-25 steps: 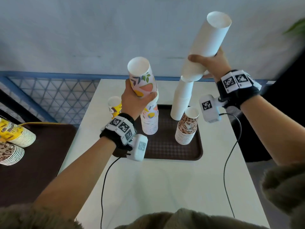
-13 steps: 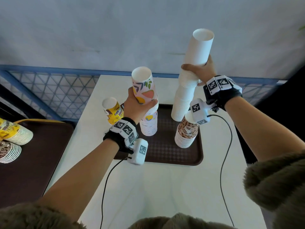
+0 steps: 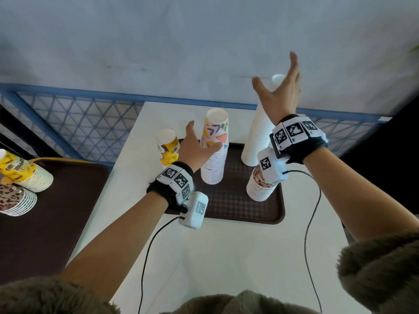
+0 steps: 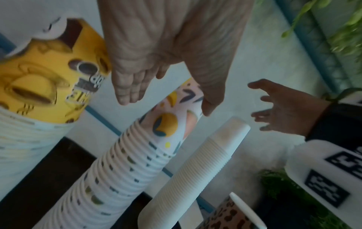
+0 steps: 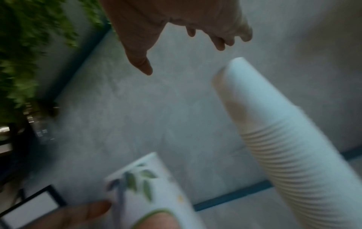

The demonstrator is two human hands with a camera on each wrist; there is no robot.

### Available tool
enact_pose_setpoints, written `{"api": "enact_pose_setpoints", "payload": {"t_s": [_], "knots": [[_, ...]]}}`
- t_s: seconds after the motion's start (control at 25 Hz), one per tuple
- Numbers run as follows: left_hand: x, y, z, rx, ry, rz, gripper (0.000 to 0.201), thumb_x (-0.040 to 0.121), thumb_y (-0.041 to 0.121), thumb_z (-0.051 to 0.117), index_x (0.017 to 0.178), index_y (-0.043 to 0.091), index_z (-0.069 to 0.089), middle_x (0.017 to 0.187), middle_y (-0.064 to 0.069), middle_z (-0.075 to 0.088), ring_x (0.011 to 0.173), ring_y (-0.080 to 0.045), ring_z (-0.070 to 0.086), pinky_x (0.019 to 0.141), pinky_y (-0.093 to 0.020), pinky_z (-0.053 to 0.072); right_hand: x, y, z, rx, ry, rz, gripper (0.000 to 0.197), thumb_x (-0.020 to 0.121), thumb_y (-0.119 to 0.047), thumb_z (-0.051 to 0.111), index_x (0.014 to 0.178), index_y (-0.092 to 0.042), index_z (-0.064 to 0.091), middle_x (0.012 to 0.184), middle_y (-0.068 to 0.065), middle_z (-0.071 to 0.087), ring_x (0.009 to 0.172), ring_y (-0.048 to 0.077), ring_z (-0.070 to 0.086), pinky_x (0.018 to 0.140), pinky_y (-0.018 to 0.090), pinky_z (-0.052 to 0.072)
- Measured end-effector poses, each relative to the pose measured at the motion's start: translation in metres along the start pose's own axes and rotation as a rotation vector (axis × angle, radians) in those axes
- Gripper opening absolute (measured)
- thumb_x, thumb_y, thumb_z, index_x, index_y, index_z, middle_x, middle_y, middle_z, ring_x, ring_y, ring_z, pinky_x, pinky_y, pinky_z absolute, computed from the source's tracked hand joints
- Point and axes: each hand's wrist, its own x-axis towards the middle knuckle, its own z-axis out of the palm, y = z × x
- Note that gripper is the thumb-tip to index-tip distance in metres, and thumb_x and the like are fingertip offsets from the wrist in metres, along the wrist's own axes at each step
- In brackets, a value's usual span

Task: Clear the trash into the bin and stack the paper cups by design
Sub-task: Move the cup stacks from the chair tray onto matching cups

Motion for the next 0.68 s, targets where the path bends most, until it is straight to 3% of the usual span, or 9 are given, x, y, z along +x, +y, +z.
{"api": "enact_pose_setpoints", "payload": {"t_s": [0.08, 0.24, 0.32, 0.4, 0.56, 0.6, 0.68], "knots": [[-0.009, 0.005, -0.023, -0.049, 0.094, 0.071, 0.08, 0.077, 0.028, 0.069, 0.14, 0.016, 0.021, 0.133, -0.016, 0.048, 0.124, -0.025, 0.047, 0.097, -0.027, 0.034, -0.01, -0.031, 0.022, 0.068, -0.018, -0.137, 0.078, 0.072, -0.04, 0.059, 0.138, -0.01, 0.03, 0.14, 0.011, 0.041, 0.13, 0.025, 0.039, 0.109, 0.04, 0.031], [-0.016, -0.011, -0.094, -0.135, 0.328, 0.152, 0.06, 0.076, 0.026, 0.069, 0.127, 0.015, 0.039, 0.108, -0.005, 0.056, 0.103, -0.02, 0.056, 0.094, -0.035, 0.046, -0.044, -0.104, 0.088, 0.247, -0.13, -0.246, 0.053, 0.078, -0.027, 0.059, 0.126, -0.008, 0.045, 0.128, 0.009, 0.052, 0.118, 0.021, 0.049, 0.096, 0.024, 0.037], [-0.017, -0.034, -0.142, -0.114, 0.426, 0.133, 0.055, 0.077, 0.024, 0.068, 0.124, 0.012, 0.042, 0.112, -0.006, 0.058, 0.1, -0.016, 0.056, 0.09, -0.028, 0.045, -0.065, -0.137, 0.133, 0.313, -0.233, -0.273, 0.043, 0.08, -0.025, 0.06, 0.118, -0.008, 0.051, 0.117, 0.008, 0.059, 0.107, 0.016, 0.054, 0.087, 0.019, 0.038], [-0.022, -0.071, -0.2, -0.071, 0.529, 0.082, 0.052, 0.078, 0.022, 0.067, 0.123, 0.009, 0.044, 0.117, -0.009, 0.059, 0.105, -0.019, 0.056, 0.089, -0.025, 0.043, -0.093, -0.172, 0.191, 0.361, -0.369, -0.287, 0.035, 0.08, -0.023, 0.062, 0.112, -0.008, 0.056, 0.101, 0.007, 0.062, 0.093, 0.011, 0.055, 0.081, 0.018, 0.04], [-0.041, -0.162, -0.301, 0.033, 0.681, -0.036, 0.049, 0.078, 0.017, 0.066, 0.121, 0.004, 0.046, 0.12, -0.015, 0.055, 0.111, -0.028, 0.052, 0.093, -0.036, 0.043, -0.162, -0.22, 0.302, 0.323, -0.712, -0.184, 0.033, 0.08, -0.022, 0.066, 0.11, -0.01, 0.058, 0.089, 0.001, 0.058, 0.083, 0.012, 0.055, 0.071, 0.011, 0.042], [-0.046, -0.186, -0.324, 0.065, 0.715, -0.089, 0.049, 0.078, 0.017, 0.066, 0.122, 0.005, 0.046, 0.121, -0.017, 0.054, 0.113, -0.029, 0.051, 0.094, -0.037, 0.042, -0.181, -0.229, 0.331, 0.288, -0.792, -0.149, 0.036, 0.079, -0.024, 0.066, 0.111, -0.01, 0.057, 0.09, 0.0, 0.058, 0.085, 0.014, 0.056, 0.076, 0.015, 0.044], [-0.054, -0.229, -0.362, 0.111, 0.759, -0.199, 0.05, 0.078, 0.019, 0.065, 0.123, 0.007, 0.045, 0.123, -0.018, 0.052, 0.115, -0.031, 0.049, 0.092, -0.038, 0.041, -0.213, -0.238, 0.379, 0.224, -0.916, -0.115, 0.044, 0.078, -0.027, 0.069, 0.116, -0.011, 0.053, 0.094, 0.0, 0.056, 0.097, 0.022, 0.06, 0.091, 0.033, 0.047]]}}
